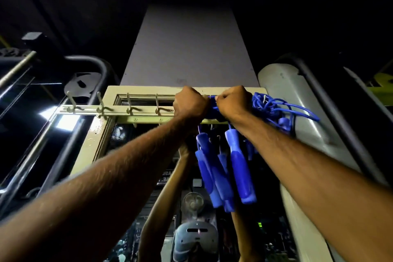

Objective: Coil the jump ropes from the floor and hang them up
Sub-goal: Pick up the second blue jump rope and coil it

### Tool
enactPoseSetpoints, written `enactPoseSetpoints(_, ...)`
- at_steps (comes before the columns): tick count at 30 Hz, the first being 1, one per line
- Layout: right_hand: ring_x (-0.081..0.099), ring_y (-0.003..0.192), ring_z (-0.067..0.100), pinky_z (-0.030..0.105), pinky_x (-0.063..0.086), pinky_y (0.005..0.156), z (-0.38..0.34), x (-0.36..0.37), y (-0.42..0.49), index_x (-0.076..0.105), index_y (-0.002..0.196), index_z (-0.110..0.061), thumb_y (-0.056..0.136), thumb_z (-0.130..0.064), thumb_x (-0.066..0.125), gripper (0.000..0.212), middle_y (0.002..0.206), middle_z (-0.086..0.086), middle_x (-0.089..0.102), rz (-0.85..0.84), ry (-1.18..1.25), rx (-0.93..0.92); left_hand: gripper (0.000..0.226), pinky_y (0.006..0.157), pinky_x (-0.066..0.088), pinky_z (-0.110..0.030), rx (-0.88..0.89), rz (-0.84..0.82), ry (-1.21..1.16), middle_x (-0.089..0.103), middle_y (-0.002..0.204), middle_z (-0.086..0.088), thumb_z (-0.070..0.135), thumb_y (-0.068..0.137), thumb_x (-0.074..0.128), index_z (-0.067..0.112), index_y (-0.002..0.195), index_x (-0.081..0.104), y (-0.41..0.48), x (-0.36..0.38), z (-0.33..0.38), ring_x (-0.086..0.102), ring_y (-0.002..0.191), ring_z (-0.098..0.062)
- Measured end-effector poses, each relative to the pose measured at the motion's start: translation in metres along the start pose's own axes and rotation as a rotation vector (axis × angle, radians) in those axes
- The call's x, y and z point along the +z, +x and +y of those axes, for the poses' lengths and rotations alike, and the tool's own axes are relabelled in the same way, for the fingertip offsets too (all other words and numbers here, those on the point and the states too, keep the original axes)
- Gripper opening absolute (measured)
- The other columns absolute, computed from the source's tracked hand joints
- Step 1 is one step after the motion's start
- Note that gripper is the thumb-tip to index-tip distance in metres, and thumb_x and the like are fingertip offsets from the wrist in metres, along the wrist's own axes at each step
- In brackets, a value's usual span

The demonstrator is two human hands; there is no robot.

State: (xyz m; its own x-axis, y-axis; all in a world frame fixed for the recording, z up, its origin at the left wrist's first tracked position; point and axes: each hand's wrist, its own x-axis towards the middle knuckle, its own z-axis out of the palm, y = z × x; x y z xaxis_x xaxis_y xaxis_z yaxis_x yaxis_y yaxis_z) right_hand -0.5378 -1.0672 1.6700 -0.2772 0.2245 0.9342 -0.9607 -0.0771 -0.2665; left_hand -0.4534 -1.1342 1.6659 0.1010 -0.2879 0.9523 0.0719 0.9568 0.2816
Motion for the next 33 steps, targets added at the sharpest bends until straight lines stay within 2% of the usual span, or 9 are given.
enactPoseSetpoints(4, 0.041, 0.042, 0.006, 0.019, 0.033, 0.043, 0.009, 0.000, -0.014, 0.053, 0.048, -0.013, 0.085, -0.010, 0.061, 0.037, 0.046, -0.002, 0.045, 0.005, 0.006, -0.098, 0.026, 0.051, 0.040, -0.025, 0.115, -0.022, 0.069, 0.064, 0.067, -0.004, 0.030, 0.092, 0.060, 0.013, 0.082, 0.076, -0.016, 0.004, -0.013, 0.058, 0.060, -0.015)
enactPoseSetpoints(7, 0.047, 0.048, 0.012, 0.019, 0.033, 0.039, 0.011, 0.001, -0.021, 0.055, 0.053, -0.012, 0.089, -0.012, 0.057, 0.036, 0.050, 0.000, 0.049, 0.003, -0.032, -0.123, 0.027, 0.067, 0.057, -0.034, 0.161, -0.051, 0.015, 0.069, 0.073, -0.006, 0.030, 0.095, 0.055, 0.013, 0.086, 0.074, -0.021, 0.004, -0.021, 0.066, 0.069, -0.022)
enactPoseSetpoints(10, 0.058, 0.057, 0.020, 0.032, 0.049, 0.050, 0.011, 0.003, -0.027, 0.062, 0.066, -0.007, 0.092, -0.015, 0.052, 0.030, 0.063, 0.009, 0.062, -0.001, -0.034, -0.109, 0.025, 0.058, 0.050, -0.026, 0.194, -0.041, -0.006, 0.069, 0.074, -0.002, 0.030, 0.095, 0.055, 0.015, 0.083, 0.070, -0.028, 0.001, -0.026, 0.064, 0.066, -0.018)
enactPoseSetpoints(12, 0.059, 0.059, 0.020, 0.035, 0.053, 0.055, 0.009, 0.003, -0.029, 0.062, 0.070, -0.007, 0.094, -0.014, 0.048, 0.028, 0.064, 0.007, 0.059, -0.022, -0.009, -0.091, 0.022, 0.060, 0.056, -0.029, 0.190, -0.026, -0.052, 0.072, 0.077, 0.000, 0.033, 0.093, 0.058, 0.017, 0.088, 0.072, -0.030, -0.002, -0.027, 0.067, 0.065, -0.014)
enactPoseSetpoints(14, 0.054, 0.059, 0.017, 0.029, 0.048, 0.052, 0.005, 0.000, -0.029, 0.063, 0.074, -0.006, 0.095, -0.013, 0.046, 0.027, 0.065, 0.004, 0.056, -0.039, 0.006, -0.079, 0.023, 0.068, 0.061, -0.036, 0.182, -0.032, -0.086, 0.074, 0.079, 0.000, 0.036, 0.092, 0.060, 0.017, 0.089, 0.074, -0.030, -0.005, -0.025, 0.070, 0.067, -0.016)
enactPoseSetpoints(20, 0.049, 0.060, 0.010, 0.022, 0.033, 0.049, -0.005, -0.011, -0.027, 0.061, 0.077, -0.011, 0.097, -0.014, 0.044, 0.026, 0.071, 0.002, 0.056, -0.102, -0.016, -0.047, 0.027, 0.074, 0.058, -0.032, 0.165, -0.078, -0.081, 0.074, 0.086, -0.003, 0.035, 0.094, 0.060, 0.012, 0.094, 0.073, -0.028, -0.017, -0.014, 0.070, 0.077, -0.015)
enactPoseSetpoints(24, 0.054, 0.065, 0.009, 0.020, 0.038, 0.050, -0.011, -0.017, -0.028, 0.065, 0.092, -0.010, 0.099, -0.022, 0.045, 0.025, 0.084, 0.004, 0.062, -0.107, -0.035, -0.038, 0.027, 0.062, 0.052, -0.022, 0.142, -0.112, -0.094, 0.071, 0.086, 0.000, 0.033, 0.097, 0.056, 0.011, 0.101, 0.072, -0.030, -0.026, -0.013, 0.067, 0.073, -0.009)
enactPoseSetpoints(27, 0.060, 0.068, 0.014, 0.025, 0.047, 0.055, -0.014, -0.019, -0.027, 0.065, 0.093, -0.010, 0.099, -0.028, 0.046, 0.027, 0.084, 0.004, 0.064, -0.089, -0.057, -0.010, 0.028, 0.063, 0.058, -0.026, 0.139, -0.106, -0.124, 0.070, 0.080, 0.004, 0.033, 0.097, 0.056, 0.012, 0.103, 0.072, -0.032, -0.033, -0.013, 0.066, 0.065, -0.008)
enactPoseSetpoints(33, 0.052, 0.056, 0.013, 0.023, 0.034, 0.047, -0.025, -0.028, -0.030, 0.058, 0.074, -0.014, 0.098, -0.029, 0.047, 0.031, 0.064, 0.000, 0.054, -0.057, -0.091, 0.018, 0.031, 0.055, 0.048, -0.021, 0.143, -0.101, -0.130, 0.074, 0.081, 0.002, 0.040, 0.095, 0.057, 0.016, 0.104, 0.075, -0.035, -0.049, -0.015, 0.061, 0.058, -0.002)
